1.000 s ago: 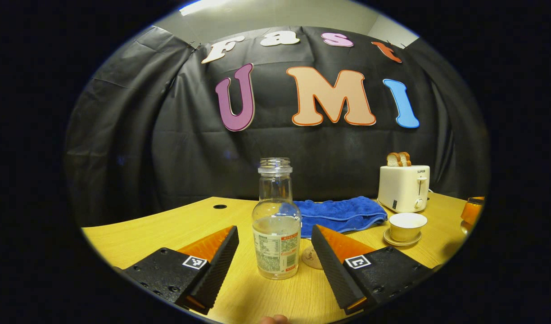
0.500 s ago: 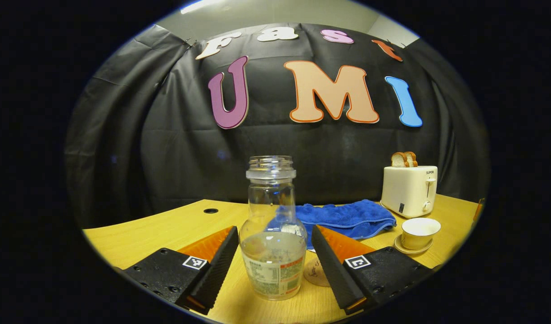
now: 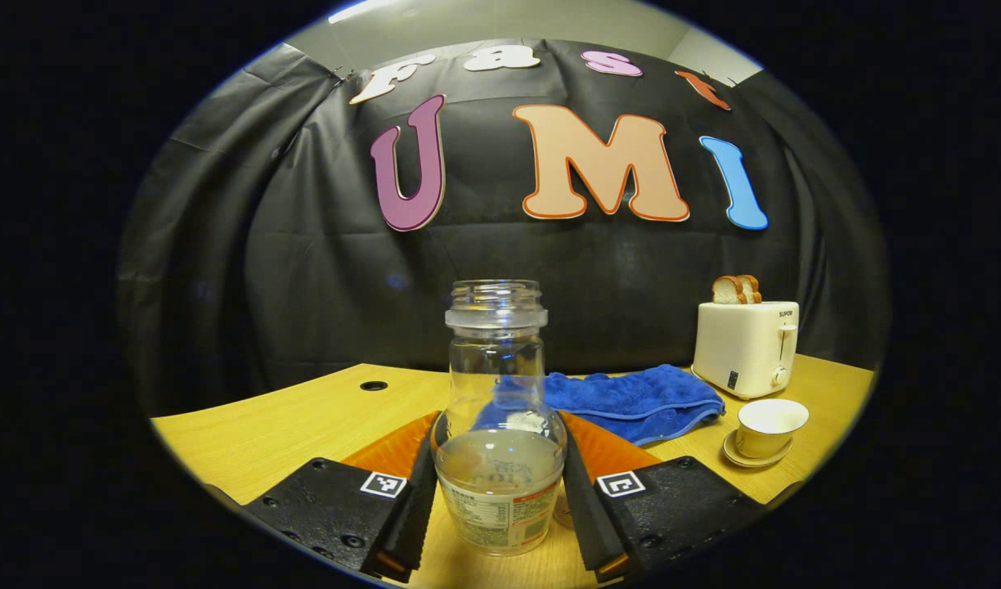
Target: Open the teacup lid with one hand, grasp the water bottle and pour water into the teacup with the other hand; after pouring, place the water bottle on the coaster and then close the teacup lid.
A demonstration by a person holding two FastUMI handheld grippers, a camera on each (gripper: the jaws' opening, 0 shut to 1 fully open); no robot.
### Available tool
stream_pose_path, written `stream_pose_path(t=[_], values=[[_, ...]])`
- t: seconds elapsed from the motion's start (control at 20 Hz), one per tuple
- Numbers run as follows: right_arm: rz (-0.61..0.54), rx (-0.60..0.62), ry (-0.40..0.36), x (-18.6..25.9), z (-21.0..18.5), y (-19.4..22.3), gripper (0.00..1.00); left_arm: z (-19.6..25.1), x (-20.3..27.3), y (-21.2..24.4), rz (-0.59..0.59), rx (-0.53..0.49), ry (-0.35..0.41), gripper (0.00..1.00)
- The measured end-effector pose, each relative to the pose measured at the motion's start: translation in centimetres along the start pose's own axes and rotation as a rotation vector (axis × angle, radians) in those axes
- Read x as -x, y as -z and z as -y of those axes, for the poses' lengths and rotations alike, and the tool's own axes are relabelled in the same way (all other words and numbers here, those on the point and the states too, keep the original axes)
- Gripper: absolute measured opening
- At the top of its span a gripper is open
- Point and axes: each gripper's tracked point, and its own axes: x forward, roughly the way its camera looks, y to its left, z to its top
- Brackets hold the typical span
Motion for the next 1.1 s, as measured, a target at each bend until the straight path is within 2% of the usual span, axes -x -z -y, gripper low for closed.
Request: stream_pose_path(t=[0.1,0.35,0.65,0.75,0.9,1.1], values=[[0.000,0.000,0.002,0.1,0.1,0.0,0.29,1.0,-0.4,0.0,0.002,-0.124,0.024,0.69],[0.000,0.000,0.002,0.4,0.7,0.0,0.29,5.8,-2.0,0.3,0.027,-0.600,0.122,0.68],[0.001,0.001,0.088,0.2,5.9,-0.2,0.30,12.0,-2.8,-0.3,0.101,-1.071,0.245,0.68],[0.003,0.002,0.120,0.3,7.6,-0.2,0.30,13.0,-2.7,0.6,0.102,-1.191,0.271,0.68],[0.004,0.003,0.140,0.2,8.5,-0.3,0.29,13.7,-2.6,1.5,0.069,-1.316,0.304,0.68],[0.006,0.005,0.138,0.2,8.5,-0.4,0.30,13.9,-3.0,2.0,0.041,-1.426,0.339,0.68]])
